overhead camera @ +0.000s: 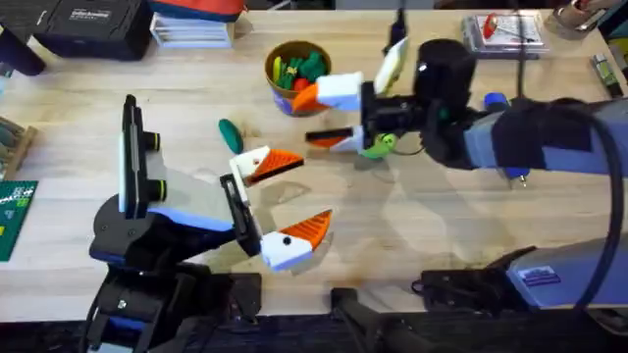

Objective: Pick up the gripper from the table and insert it into the empty holder that is missing its gripper. Then pick up a screw, insert it into the mounting hole, and use the screwdriver to tighten it. Finally, clean up the table by picking up the vegetable and placing it into the bucket.

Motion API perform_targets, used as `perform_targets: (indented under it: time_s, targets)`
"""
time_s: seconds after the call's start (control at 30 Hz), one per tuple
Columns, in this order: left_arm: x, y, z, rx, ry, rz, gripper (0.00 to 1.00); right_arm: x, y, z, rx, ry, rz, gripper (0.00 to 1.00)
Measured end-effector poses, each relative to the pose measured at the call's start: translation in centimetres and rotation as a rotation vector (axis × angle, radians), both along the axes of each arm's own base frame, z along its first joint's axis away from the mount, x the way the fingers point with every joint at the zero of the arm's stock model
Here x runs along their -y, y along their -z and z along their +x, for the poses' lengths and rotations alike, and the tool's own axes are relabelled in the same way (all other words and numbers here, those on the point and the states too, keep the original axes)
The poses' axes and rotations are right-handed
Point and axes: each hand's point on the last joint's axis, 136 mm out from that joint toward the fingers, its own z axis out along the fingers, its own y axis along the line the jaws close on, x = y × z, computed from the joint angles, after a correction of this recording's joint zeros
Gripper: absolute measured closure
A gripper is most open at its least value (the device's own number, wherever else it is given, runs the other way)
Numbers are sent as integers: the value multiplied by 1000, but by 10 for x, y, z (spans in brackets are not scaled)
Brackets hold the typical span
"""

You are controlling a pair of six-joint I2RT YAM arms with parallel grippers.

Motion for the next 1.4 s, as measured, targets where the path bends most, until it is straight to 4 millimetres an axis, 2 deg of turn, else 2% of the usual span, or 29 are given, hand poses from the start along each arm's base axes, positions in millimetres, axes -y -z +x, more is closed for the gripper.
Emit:
perform_targets:
  time_s: [0.23,0.33,0.43,0.57,0.77,0.87,0.93,1.13,1.17,1.4]
  targets:
    - [0,0,0,0,0,0,15,39,-6,47,99,129,-34,8]
    - [0,0,0,0,0,0,15,47,-2,57,76,143,-85,8]
    - [0,0,0,0,0,0,16,51,3,59,45,136,-161,8]
    - [0,0,0,-1,0,0,14,62,-4,51,61,135,-317,7]
    - [0,0,0,0,3,0,15,88,-22,17,236,139,-688,7]
    - [0,0,0,-1,3,0,15,95,-13,-10,310,95,-906,7]
    - [0,0,0,0,3,0,15,98,-1,-24,354,45,-1050,6]
    - [0,0,0,0,3,0,15,101,22,-25,454,-10,-1279,7]
    - [0,0,0,0,3,0,15,102,24,-24,462,-13,-1297,26]
    - [0,0,0,0,3,0,15,103,44,-7,468,-8,-1375,390]
